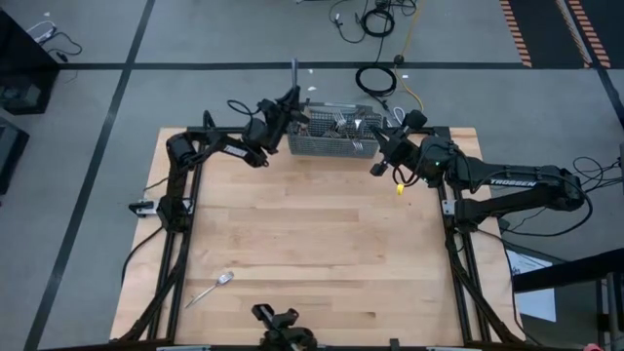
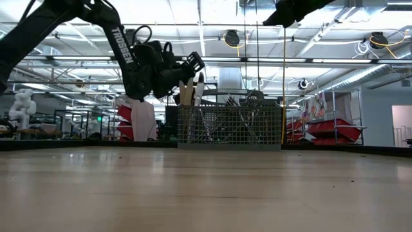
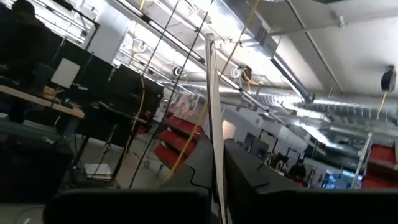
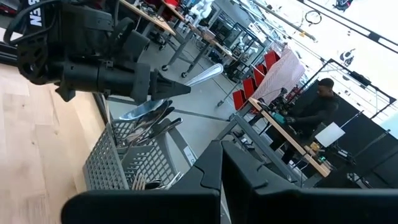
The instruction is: Sort silverware
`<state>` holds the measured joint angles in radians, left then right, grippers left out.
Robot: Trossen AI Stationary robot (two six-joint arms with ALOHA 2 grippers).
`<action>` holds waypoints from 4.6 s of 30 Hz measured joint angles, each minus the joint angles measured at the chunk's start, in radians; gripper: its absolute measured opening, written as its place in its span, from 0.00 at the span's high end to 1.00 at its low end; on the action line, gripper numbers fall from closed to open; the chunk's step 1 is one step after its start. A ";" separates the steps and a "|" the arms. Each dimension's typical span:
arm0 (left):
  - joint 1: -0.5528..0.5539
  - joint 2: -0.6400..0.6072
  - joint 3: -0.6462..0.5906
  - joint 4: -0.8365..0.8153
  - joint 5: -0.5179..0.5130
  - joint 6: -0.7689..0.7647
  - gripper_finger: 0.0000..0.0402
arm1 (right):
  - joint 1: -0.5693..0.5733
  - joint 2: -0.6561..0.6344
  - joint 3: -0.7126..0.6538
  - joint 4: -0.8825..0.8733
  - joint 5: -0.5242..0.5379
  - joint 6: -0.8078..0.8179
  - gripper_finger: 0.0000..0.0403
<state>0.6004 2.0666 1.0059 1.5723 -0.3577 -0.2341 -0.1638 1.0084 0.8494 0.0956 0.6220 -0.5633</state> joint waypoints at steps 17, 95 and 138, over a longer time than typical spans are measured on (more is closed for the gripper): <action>-0.001 0.000 -0.064 -0.010 -0.026 0.084 0.91 | 0.000 0.000 0.000 0.002 -0.053 -0.005 1.00; -0.244 -0.936 -0.463 -2.071 0.289 0.333 0.53 | -0.087 0.085 0.001 0.007 -0.497 0.313 0.57; -0.365 -0.614 -0.399 -1.496 0.174 0.163 1.00 | -0.175 -0.075 -0.012 -0.254 -0.455 0.492 0.58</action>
<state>0.2350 1.4528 0.6067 0.0759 -0.1838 -0.0715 -0.3386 0.9335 0.8377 -0.1589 0.1671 -0.0710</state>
